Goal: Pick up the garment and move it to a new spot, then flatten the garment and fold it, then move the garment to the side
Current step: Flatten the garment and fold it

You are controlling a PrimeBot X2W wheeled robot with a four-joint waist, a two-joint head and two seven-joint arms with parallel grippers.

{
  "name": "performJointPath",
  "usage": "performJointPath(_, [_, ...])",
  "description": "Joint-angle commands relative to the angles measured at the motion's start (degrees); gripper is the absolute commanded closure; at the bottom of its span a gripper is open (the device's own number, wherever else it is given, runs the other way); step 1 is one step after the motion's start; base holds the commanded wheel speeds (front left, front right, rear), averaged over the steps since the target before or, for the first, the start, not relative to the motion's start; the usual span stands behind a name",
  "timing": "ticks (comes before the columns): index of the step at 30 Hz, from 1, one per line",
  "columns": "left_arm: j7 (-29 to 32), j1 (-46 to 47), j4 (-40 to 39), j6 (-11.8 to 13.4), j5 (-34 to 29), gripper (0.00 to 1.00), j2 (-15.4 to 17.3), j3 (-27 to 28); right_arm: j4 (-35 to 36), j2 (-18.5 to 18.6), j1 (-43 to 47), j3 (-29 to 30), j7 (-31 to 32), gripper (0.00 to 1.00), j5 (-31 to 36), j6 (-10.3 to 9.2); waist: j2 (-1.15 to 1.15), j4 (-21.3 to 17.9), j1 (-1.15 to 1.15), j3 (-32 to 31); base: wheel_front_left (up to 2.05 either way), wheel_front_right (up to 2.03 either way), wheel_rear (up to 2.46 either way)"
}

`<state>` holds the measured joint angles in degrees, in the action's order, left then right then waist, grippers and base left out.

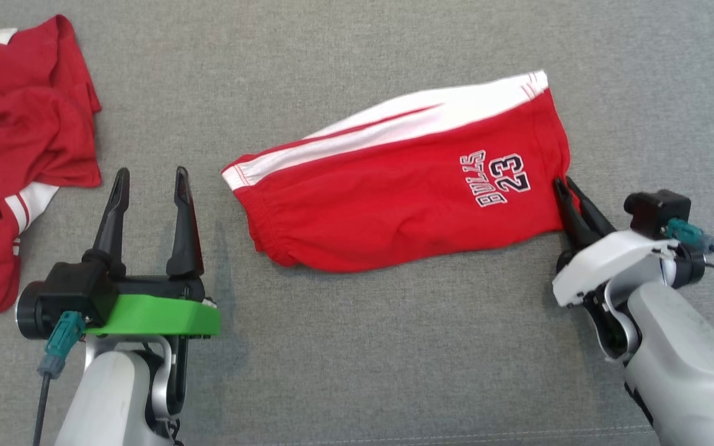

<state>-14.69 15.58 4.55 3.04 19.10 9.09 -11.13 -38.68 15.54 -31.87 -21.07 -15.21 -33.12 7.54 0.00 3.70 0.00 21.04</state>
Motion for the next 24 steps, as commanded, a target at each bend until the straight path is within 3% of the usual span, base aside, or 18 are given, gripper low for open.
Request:
performJointPath(1, [0.6, -1.4, 0.2, 0.4, 0.2, 0.0, 0.6, -0.1, 1.2, -0.1, 3.5, 1.2, 0.1, 1.0, 1.1, -0.1, 0.0, -2.1, 0.0, -3.7, 0.0, 0.0, 0.0])
performJointPath(13, [2.7, -6.1, -1.3, 1.3, 1.0, 0.0, 1.4, -0.5, 7.6, -2.7, 15.7, 10.2, 0.0, 1.0, 5.1, -0.09, 0.0, -4.5, 0.0, -8.6, 0.0, 0.0, 0.0])
performJointPath(24, [3.2, -6.0, -2.5, 1.4, 0.9, 0.0, 0.9, -1.8, 11.8, -4.6, 12.2, 9.7, 0.0, 1.0, 8.4, -0.08, 0.0, -4.2, 0.0, -8.8, 0.0, 0.0, 0.0])
